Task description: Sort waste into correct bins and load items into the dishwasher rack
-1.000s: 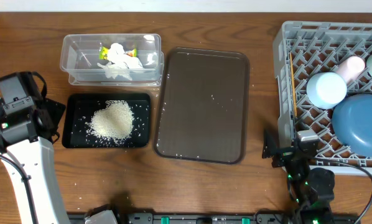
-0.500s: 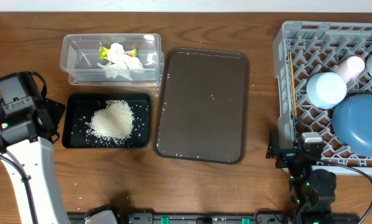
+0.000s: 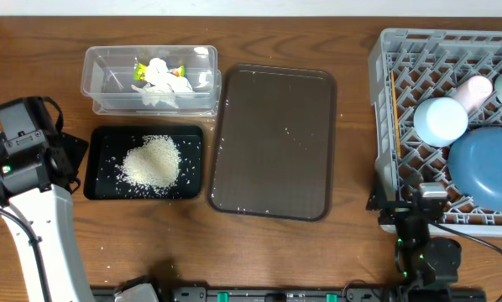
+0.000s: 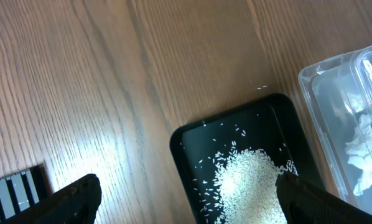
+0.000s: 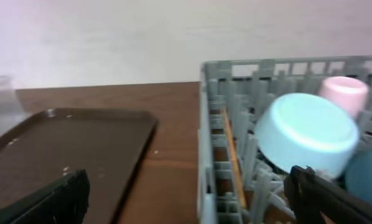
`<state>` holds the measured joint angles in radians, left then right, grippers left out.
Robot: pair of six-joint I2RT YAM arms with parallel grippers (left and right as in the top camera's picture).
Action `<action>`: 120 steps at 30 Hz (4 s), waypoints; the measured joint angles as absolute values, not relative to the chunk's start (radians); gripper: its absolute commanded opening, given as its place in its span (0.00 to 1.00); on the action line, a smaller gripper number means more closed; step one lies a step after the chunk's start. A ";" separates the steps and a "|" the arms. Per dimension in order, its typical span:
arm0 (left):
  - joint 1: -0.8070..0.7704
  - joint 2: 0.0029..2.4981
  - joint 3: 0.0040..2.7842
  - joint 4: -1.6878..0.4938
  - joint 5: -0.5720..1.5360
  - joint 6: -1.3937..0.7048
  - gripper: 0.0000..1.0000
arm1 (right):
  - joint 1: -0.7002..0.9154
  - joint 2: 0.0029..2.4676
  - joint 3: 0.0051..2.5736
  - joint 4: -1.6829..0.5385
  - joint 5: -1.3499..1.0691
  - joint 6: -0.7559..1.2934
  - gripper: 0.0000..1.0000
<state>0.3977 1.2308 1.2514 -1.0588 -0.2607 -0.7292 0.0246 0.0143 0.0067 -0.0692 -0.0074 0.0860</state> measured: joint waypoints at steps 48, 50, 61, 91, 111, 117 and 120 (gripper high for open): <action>0.398 1.231 1.251 -1.095 -0.248 -0.730 0.92 | -0.004 0.014 0.007 -0.070 -0.006 0.086 0.99; 0.397 1.230 1.251 -1.087 -0.215 -0.730 0.92 | -0.004 0.014 0.007 -0.070 -0.006 0.086 0.99; 0.170 0.991 0.849 -0.471 -0.147 -0.577 0.92 | -0.004 0.014 0.007 -0.070 -0.006 0.086 0.99; -0.012 0.050 0.016 -0.024 0.020 -0.263 0.92 | -0.004 0.014 0.007 -0.070 -0.005 0.085 0.99; -0.038 0.011 0.018 -0.027 0.024 -0.201 0.92 | -0.004 0.014 0.007 -0.070 -0.005 0.085 0.99; -0.038 0.011 0.018 -0.027 0.024 -0.201 0.92 | -0.004 0.014 0.007 -0.070 -0.005 0.085 0.99; -0.038 0.011 0.018 -0.027 0.024 -0.201 0.92 | -0.004 0.014 0.007 -0.070 -0.005 0.085 0.99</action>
<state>-0.0380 0.0109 0.0181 -0.0269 0.0242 -0.2008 -0.0036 0.0143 0.0067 -0.0700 -0.0048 0.0853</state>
